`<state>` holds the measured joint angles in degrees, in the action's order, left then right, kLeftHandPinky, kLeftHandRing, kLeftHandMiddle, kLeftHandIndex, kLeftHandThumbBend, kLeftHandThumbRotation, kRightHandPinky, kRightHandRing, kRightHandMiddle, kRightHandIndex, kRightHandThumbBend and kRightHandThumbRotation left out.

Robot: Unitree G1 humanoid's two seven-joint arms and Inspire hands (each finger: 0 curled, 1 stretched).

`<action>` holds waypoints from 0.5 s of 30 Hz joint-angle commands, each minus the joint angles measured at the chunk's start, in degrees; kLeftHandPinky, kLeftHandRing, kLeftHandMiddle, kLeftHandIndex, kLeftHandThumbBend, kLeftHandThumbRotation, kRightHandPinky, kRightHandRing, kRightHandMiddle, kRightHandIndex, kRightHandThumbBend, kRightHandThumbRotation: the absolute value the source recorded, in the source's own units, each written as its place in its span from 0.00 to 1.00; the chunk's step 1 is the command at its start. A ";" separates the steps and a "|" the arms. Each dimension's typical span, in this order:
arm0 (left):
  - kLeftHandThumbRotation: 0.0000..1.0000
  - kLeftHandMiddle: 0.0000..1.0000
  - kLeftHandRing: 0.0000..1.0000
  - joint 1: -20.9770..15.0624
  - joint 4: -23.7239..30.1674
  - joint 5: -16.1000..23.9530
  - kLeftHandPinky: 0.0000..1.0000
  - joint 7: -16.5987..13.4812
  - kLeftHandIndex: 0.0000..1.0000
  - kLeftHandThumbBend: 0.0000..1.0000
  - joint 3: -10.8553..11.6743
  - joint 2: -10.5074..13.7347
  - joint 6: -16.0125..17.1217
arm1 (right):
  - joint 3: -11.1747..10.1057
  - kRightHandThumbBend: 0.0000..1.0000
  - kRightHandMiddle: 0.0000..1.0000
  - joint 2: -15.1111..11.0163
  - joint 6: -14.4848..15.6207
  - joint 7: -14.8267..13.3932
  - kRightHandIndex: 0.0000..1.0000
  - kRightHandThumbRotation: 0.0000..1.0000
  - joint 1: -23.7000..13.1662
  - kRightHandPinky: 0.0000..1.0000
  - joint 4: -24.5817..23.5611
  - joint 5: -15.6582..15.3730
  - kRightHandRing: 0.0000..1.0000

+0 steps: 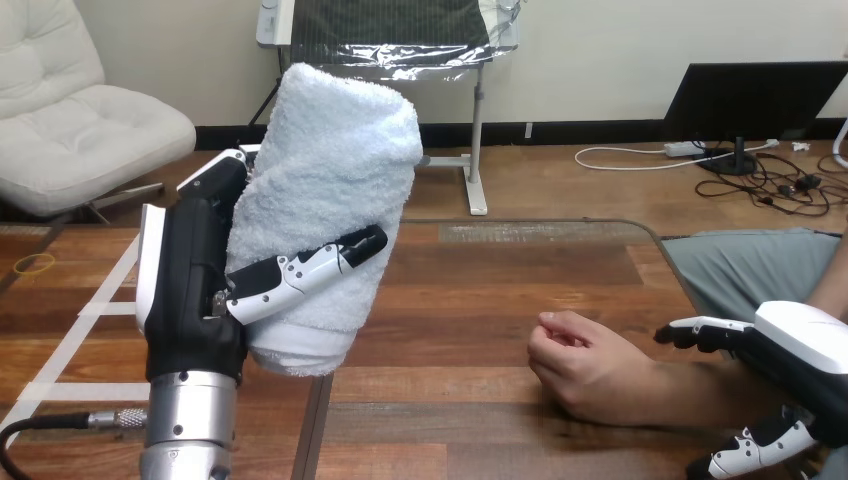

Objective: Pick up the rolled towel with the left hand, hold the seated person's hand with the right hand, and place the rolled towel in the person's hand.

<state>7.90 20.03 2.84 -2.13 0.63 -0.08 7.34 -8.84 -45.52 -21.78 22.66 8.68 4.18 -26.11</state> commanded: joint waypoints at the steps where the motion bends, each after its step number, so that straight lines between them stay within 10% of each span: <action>1: 0.00 0.30 0.24 -2.22 0.29 -0.32 0.18 -0.12 0.36 0.48 0.13 -0.10 1.93 | 1.89 1.00 0.83 -1.07 -0.03 -2.68 0.83 0.15 -3.65 0.82 1.49 -2.85 0.82; 15: 0.00 0.30 0.23 -2.12 0.43 -0.19 0.18 -0.06 0.36 0.49 0.13 0.03 1.64 | 6.53 1.00 0.78 -0.21 -0.34 -10.37 0.78 0.08 -5.20 0.75 4.48 -11.64 0.76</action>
<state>7.90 20.00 2.83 -2.13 0.71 -0.05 7.35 -4.39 -45.52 -21.93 15.33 6.83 6.42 -35.45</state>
